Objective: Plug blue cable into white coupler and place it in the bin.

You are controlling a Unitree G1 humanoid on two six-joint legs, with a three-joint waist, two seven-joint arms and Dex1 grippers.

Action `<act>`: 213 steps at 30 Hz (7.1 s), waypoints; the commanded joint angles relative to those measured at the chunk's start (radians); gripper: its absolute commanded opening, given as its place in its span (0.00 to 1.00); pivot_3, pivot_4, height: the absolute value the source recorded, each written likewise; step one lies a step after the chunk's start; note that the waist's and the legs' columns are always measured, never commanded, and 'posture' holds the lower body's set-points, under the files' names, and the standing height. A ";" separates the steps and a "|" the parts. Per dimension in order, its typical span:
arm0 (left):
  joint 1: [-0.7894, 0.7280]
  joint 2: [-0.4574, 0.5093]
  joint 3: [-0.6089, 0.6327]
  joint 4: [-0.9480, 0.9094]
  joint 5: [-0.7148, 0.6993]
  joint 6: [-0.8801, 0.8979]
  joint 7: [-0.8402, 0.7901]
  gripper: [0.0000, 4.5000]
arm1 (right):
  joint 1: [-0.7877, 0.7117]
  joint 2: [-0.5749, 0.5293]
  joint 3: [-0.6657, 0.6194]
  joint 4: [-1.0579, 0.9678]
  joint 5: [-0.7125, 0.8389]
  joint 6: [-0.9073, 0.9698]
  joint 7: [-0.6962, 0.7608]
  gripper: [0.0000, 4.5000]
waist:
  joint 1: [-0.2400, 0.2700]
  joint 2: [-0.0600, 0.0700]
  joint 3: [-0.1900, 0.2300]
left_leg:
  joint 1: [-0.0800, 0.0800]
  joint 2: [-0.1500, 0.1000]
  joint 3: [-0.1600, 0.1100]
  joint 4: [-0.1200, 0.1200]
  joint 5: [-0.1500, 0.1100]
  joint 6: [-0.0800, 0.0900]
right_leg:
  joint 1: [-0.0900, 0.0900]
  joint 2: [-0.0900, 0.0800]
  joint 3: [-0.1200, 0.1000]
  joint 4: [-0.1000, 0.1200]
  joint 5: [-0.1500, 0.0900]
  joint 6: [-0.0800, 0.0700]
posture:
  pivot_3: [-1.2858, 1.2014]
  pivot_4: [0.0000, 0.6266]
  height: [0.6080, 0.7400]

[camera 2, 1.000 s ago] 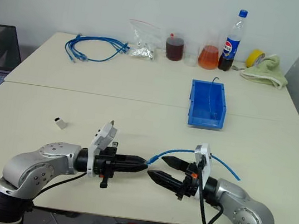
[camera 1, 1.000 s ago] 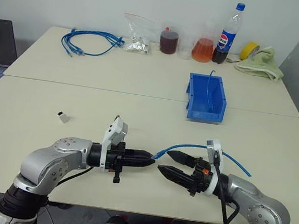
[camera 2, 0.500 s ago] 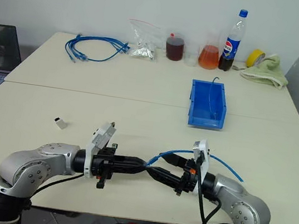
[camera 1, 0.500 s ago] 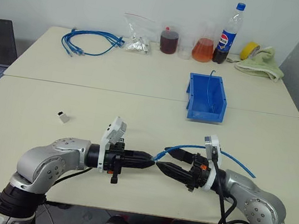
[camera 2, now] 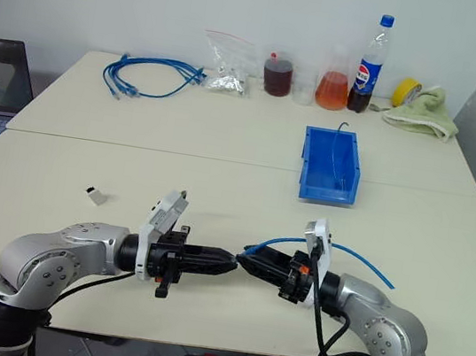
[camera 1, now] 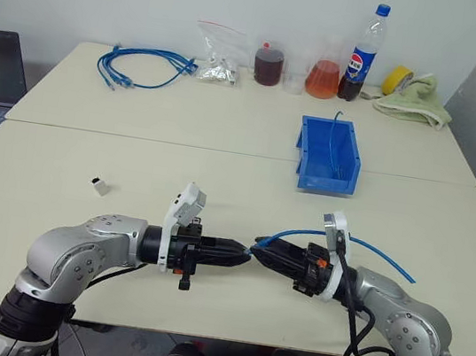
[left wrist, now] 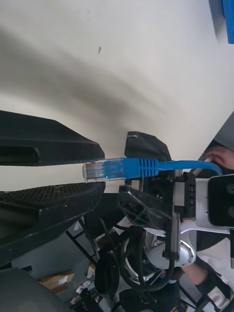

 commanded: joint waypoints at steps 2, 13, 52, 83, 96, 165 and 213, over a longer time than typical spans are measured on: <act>-0.009 0.018 0.015 -0.034 -0.022 -0.001 -0.014 0.05 | -0.008 0.010 -0.015 -0.020 0.047 0.009 0.003 0.09 | 0.000 0.000 0.000 | 0.000 0.000 0.000 0.000 0.000 0.000 | 0.000 0.000 0.000 0.000 0.000 0.000 | 0.52 0.24 1.00; -0.004 0.021 -0.005 -0.030 0.018 -0.049 -0.040 0.05 | -0.008 0.008 -0.016 -0.020 0.056 0.014 -0.003 0.03 | 0.000 0.000 0.000 | 0.000 0.000 0.000 0.000 0.000 0.000 | 0.000 0.000 0.000 0.000 0.000 0.000 | 0.52 0.24 1.00; 0.178 0.025 0.036 -0.054 0.250 -0.340 0.037 1.00 | -0.017 -0.125 -0.016 -0.015 -0.124 -0.138 0.078 0.03 | 0.001 0.000 0.000 | -0.001 0.001 0.001 0.000 0.000 0.000 | -0.001 0.000 0.001 0.000 0.000 0.000 | 0.52 0.24 1.00; 0.418 0.059 0.592 0.215 0.376 -0.441 0.390 1.00 | -0.080 -0.093 0.095 0.123 -0.283 -0.250 0.214 0.03 | 0.002 -0.001 0.001 | -0.001 0.001 0.000 -0.001 0.000 0.000 | -0.002 -0.001 0.000 0.000 0.000 0.000 | 0.52 0.24 1.00; 0.287 0.162 0.512 0.395 0.426 -0.451 0.277 1.00 | -0.076 -0.094 0.095 0.113 -0.288 -0.246 0.207 0.03 | 0.001 -0.001 0.001 | -0.001 0.001 0.000 -0.001 0.000 0.000 | -0.003 -0.001 0.000 0.000 0.000 0.000 | 0.52 0.24 1.00; 0.246 -0.307 0.207 0.076 0.539 -0.429 0.585 0.14 | -0.027 -0.149 0.070 0.027 -0.270 -0.230 0.193 0.02 | 0.006 -0.002 0.000 | -0.001 0.001 -0.001 0.001 0.000 0.000 | -0.002 -0.004 0.000 0.001 0.000 0.000 | 0.52 0.24 1.00; 0.207 -0.441 0.104 0.068 0.610 -0.275 0.793 0.69 | -0.061 -0.143 0.075 0.059 -0.284 -0.238 0.205 0.02 | 0.003 -0.002 -0.001 | 0.001 -0.001 0.001 0.001 0.000 -0.001 | 0.001 -0.001 0.000 0.001 0.000 0.000 | 0.52 0.24 1.00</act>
